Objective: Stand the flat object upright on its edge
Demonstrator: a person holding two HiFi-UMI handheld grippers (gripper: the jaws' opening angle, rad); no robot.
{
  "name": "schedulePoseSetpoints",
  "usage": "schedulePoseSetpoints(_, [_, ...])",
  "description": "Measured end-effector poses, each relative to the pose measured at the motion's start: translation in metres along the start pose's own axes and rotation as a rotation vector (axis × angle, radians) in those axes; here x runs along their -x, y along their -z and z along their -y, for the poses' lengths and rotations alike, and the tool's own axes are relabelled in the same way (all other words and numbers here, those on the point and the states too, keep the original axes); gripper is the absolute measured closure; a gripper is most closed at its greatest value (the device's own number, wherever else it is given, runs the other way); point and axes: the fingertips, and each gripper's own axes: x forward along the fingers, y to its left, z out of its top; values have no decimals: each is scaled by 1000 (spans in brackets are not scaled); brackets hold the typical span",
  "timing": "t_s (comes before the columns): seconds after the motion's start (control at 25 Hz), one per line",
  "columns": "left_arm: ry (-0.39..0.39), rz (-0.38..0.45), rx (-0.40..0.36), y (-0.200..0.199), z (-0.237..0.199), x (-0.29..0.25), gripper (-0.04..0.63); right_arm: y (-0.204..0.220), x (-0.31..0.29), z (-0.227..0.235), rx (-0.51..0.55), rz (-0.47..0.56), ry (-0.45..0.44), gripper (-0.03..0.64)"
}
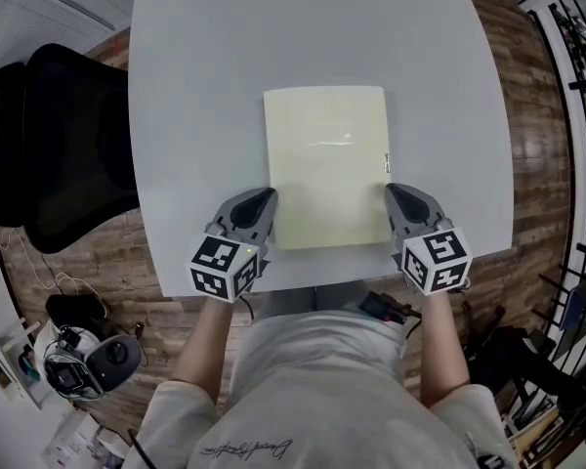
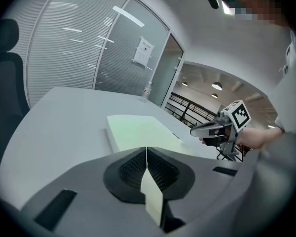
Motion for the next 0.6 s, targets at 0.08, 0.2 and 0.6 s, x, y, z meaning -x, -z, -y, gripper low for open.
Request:
schedulePoseSetpoints(0.08, [-6,-16,10,2,-4,-2,581,2,-3,3,-3,-12,1,589])
schedulePoseSetpoints(0.2, [-2,-50,21,9,-8,-8,566,7,-7,8,-13,-30,5,550])
schedulePoseSetpoints(0.6, [19,-98,105,17,-24,-27,444,13,-24,24,-67,-74,-7,451])
